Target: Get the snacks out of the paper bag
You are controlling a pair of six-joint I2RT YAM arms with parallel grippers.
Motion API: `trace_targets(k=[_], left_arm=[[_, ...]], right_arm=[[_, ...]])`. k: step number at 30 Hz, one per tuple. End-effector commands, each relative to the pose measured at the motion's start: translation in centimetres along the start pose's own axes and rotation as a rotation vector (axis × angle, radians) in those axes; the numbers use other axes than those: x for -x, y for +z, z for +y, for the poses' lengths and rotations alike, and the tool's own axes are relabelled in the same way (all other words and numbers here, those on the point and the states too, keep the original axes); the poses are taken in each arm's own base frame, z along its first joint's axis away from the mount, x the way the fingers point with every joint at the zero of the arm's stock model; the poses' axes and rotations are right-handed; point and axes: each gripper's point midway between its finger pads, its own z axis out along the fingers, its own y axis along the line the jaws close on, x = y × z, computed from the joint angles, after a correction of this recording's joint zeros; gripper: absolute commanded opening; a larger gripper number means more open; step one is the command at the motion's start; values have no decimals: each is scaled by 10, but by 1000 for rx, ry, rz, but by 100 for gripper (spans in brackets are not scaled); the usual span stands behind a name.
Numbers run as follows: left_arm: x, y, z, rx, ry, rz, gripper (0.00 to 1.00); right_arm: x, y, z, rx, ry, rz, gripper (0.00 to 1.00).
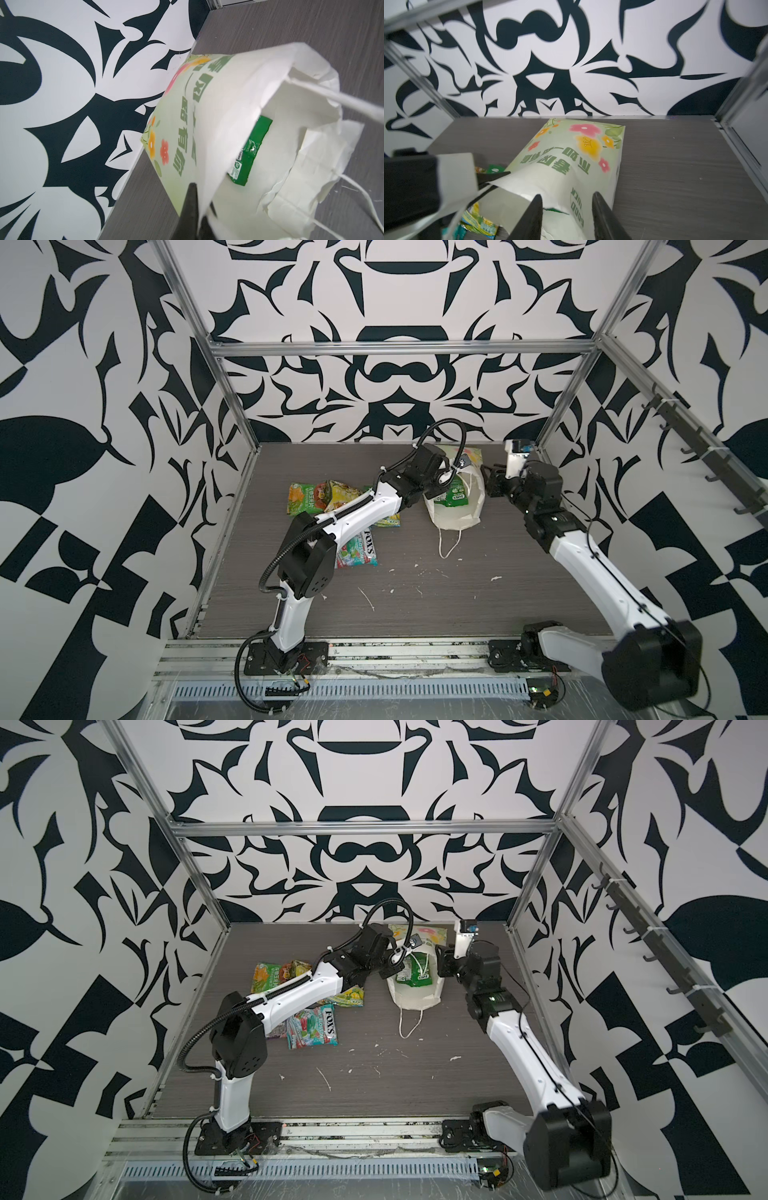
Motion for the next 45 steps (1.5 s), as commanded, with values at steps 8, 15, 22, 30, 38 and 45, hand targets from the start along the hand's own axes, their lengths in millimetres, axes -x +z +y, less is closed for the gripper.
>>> trace_targets(k=[8,15,22,30,38,45], left_arm=[[-4,9,-30,-69,-83,45,0],[-15,21,-79,-179,-90,56,0],[-19,24,-106,-275,-106,50,0],[-1,21,-104,-261,-154,13,0],[17,17,-93,-236,-176,-11,0],[24,13,-90,-232,-188,-26,0]], right_arm=[[-108,-67,-12,0,411,105,32],[-169,-34,-15,49,553,175,20],[-160,7,-8,107,603,156,20],[-159,38,-14,113,687,72,20],[-171,67,-13,165,781,0,24],[-189,93,-4,206,855,13,32]])
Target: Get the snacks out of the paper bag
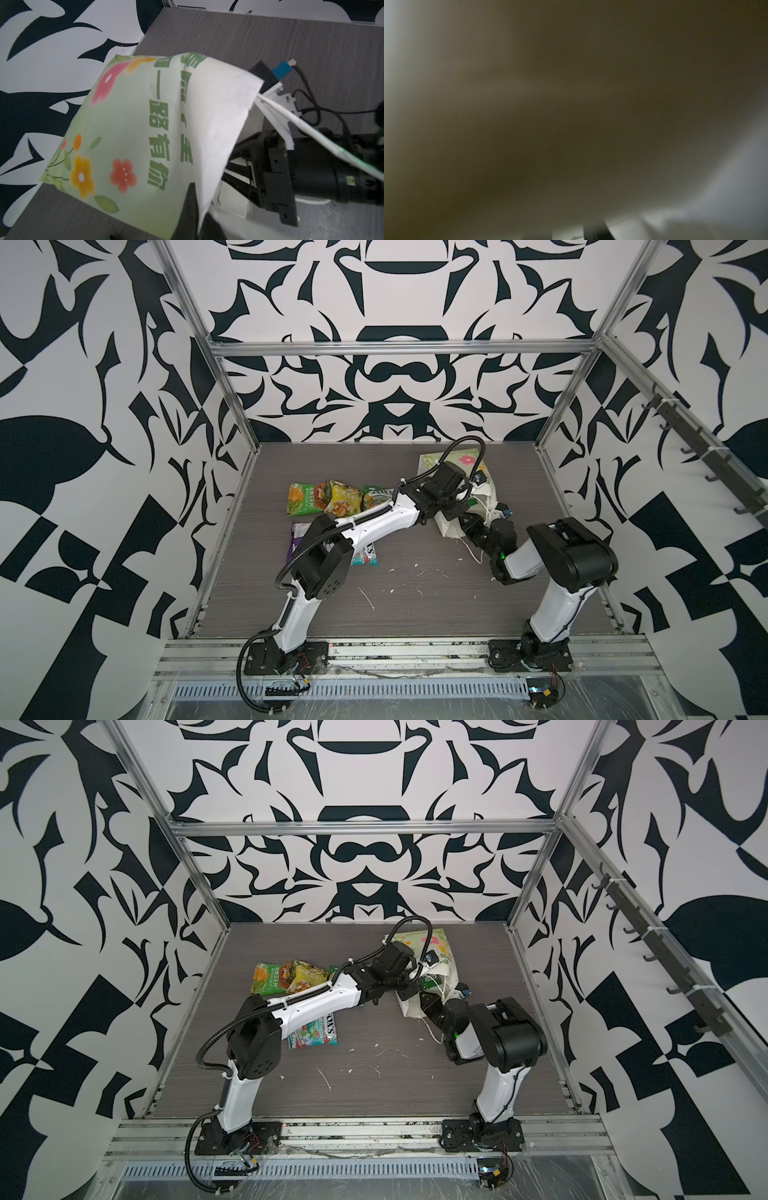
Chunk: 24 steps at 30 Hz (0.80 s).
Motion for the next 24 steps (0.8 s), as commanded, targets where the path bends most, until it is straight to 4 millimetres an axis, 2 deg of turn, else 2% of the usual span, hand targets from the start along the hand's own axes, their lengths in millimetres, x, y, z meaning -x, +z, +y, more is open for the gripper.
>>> trace_targets(k=[1,4,8,11,15,20,24], left_arm=[[12,-2,-6,-20,-11,-29,0],[12,-2,-6,-19,-6,-27,0],[14,-2,-9,-24,8,-34,0],[16,-2,-9,-24,11,-42,0],[19,-2,-11,-30,17,-54,0],[24,-3,-15,-39,25,-72,0],[27,-4,-20,-44,40,-84,0]], right_arm=[[17,9,39,139,15,-76,33],[15,18,35,132,58,-58,41],[7,27,24,110,118,-39,44],[4,33,23,101,135,-31,51],[1,43,19,64,140,-12,52],[1,56,23,58,151,-15,52],[3,69,15,-3,163,-44,53]])
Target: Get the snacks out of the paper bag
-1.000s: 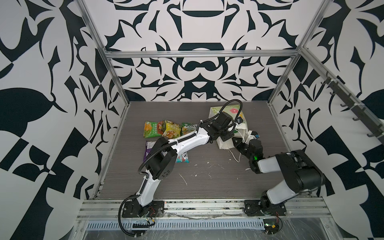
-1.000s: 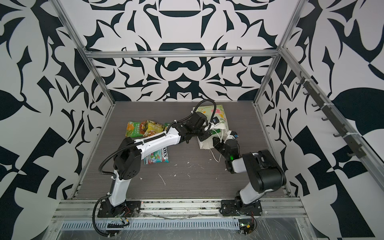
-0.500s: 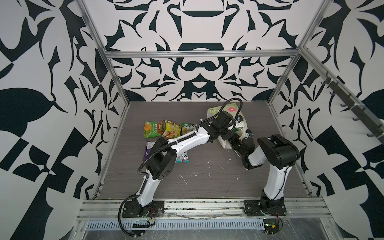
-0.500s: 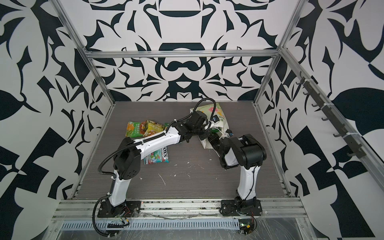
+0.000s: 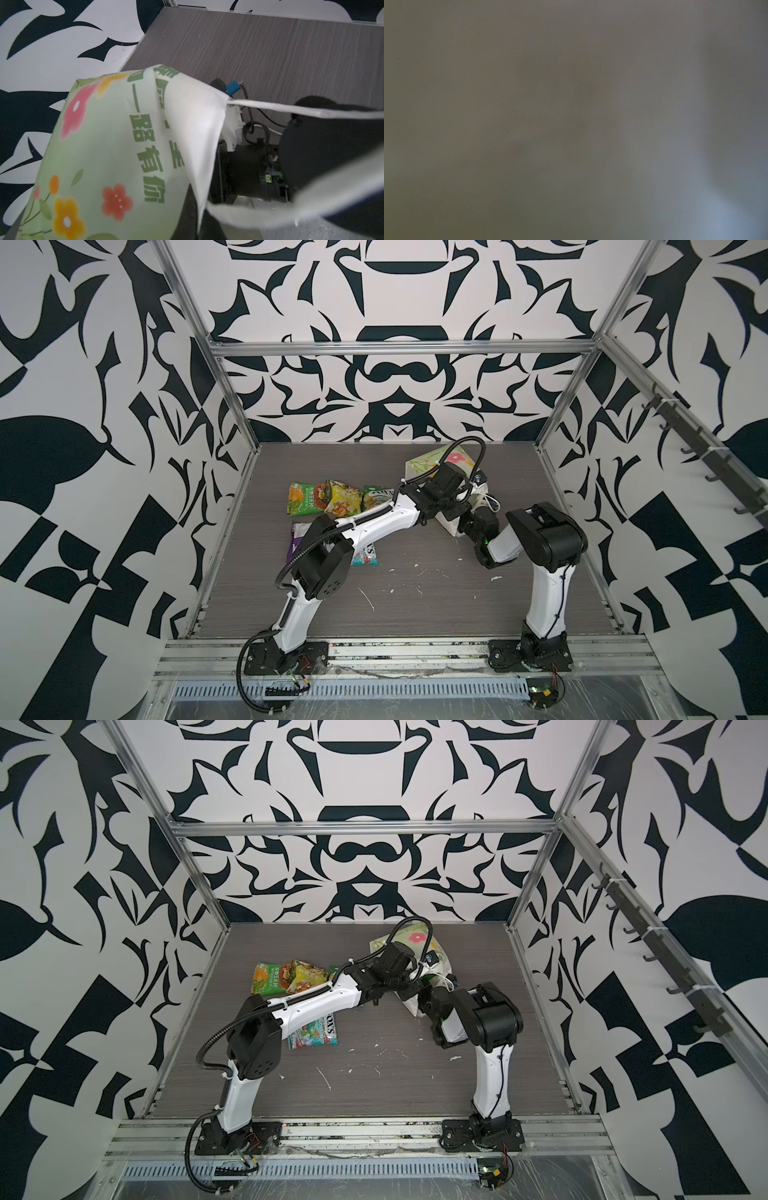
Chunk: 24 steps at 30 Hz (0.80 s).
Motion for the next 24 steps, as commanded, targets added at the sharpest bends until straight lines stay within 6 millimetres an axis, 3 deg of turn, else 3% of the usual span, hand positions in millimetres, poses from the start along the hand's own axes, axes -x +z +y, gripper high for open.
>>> trace_targets(k=[1,3,7,11,17,24], left_arm=[[26,-3,-17,-42,35,-82,0],[26,-4,-18,-40,38,-86,0],[22,-5,-17,-27,36,-90,0],[18,-2,-14,-5,24,-90,0],[1,11,3,57,-13,-40,0],[-13,13,35,135,-78,-16,0]], right_arm=[[3,14,-2,-39,23,-25,53],[3,20,-4,-71,21,-27,49],[3,26,-11,-144,7,-54,21],[8,25,-7,-148,-1,-71,8],[13,9,14,-125,-52,-67,0],[25,-35,17,-137,-50,-92,0]])
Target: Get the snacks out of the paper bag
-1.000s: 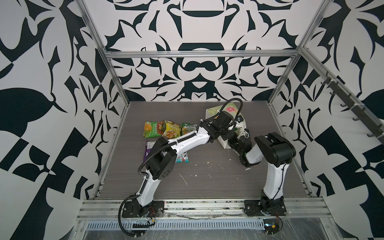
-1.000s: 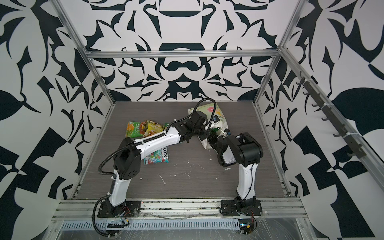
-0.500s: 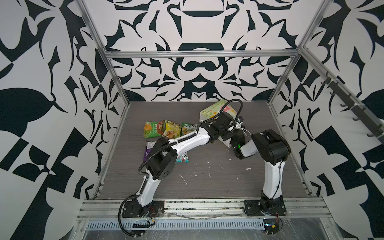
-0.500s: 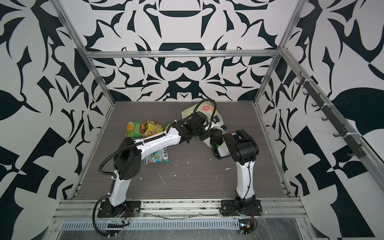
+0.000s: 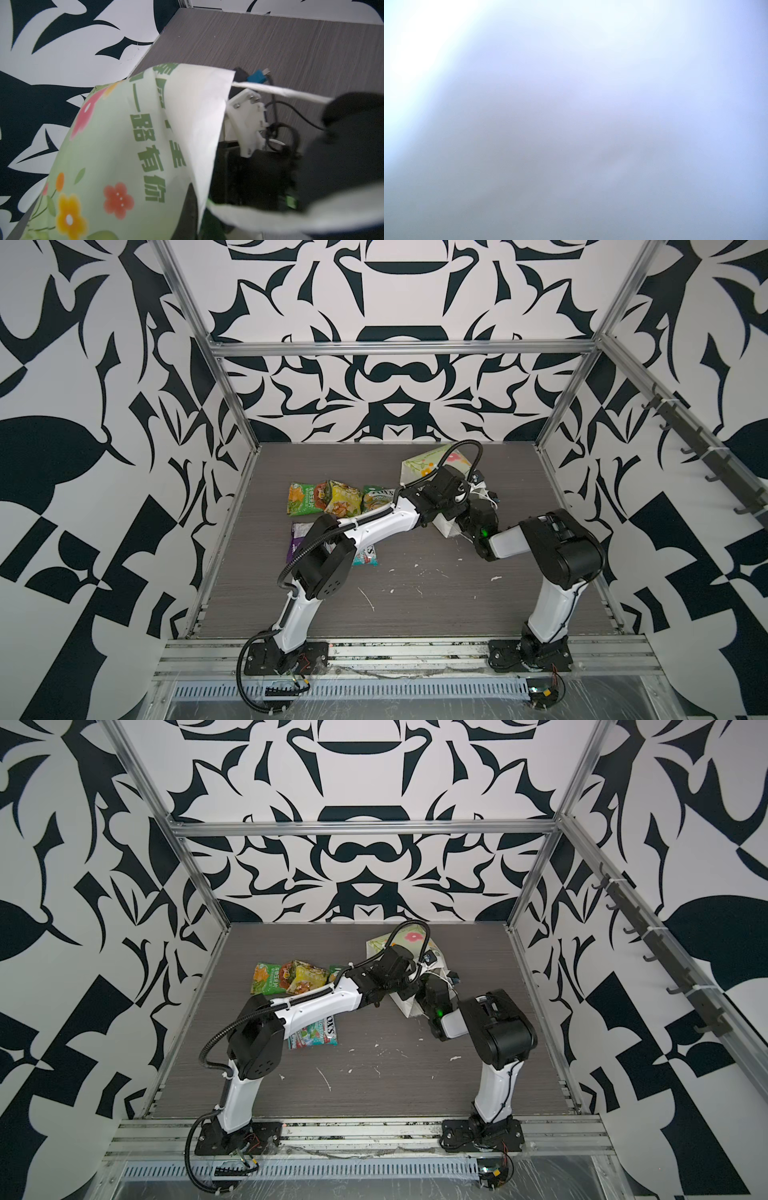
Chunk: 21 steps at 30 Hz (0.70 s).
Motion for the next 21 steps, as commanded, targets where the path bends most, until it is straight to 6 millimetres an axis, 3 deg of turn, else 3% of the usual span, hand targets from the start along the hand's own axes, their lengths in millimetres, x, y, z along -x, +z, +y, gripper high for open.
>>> trace_targets(k=[1,8,14,21], left_arm=[[-5,7,17,44,-43,1,0],[-6,6,32,68,-74,-1,0],[1,9,35,70,-73,-2,0],[17,6,60,80,-121,-14,0]], right_arm=[[14,-20,9,23,-21,-24,0],[20,-56,3,-6,-55,-22,0],[32,-74,13,0,-120,-23,0],[48,-103,73,116,-272,-17,0]])
